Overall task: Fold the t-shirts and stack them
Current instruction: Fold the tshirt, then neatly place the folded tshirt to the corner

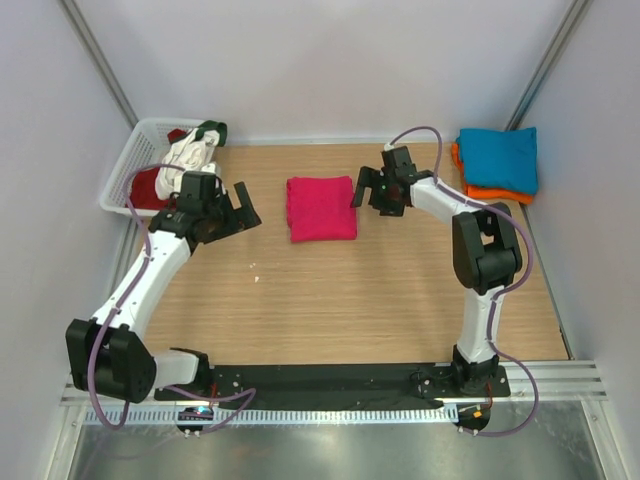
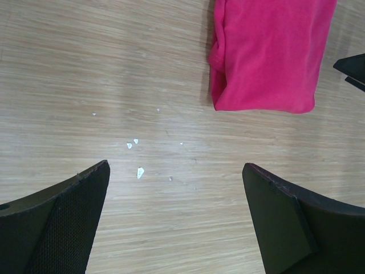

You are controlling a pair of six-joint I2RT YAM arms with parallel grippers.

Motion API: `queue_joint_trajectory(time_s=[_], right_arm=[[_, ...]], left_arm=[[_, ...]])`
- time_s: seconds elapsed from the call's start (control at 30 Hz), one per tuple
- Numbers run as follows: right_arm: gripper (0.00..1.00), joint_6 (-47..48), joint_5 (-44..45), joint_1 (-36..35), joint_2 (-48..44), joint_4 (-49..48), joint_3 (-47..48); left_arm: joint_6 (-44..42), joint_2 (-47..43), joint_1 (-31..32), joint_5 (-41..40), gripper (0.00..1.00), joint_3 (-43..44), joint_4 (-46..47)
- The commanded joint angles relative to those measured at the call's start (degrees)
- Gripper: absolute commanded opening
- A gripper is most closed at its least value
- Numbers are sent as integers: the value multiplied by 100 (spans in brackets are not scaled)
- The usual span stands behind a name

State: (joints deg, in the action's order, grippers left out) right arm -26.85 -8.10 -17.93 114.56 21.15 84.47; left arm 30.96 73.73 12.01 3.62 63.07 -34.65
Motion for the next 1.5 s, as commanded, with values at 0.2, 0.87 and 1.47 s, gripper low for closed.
queue_joint_trajectory(time_s=[0.2,0.87,1.47], right_arm=[[100,-136,-218,-158,233,-980,-70],[26,-172,-359,-422,1173,-1044,219],[1,2578,1881,940,1086,1788,2777]], left_arm=[[-239,-395,-15,-186,99,-189,11],[-468,-492,-6,-291,100,-207,-77],[-530,105,-23,-529,99,100,47]])
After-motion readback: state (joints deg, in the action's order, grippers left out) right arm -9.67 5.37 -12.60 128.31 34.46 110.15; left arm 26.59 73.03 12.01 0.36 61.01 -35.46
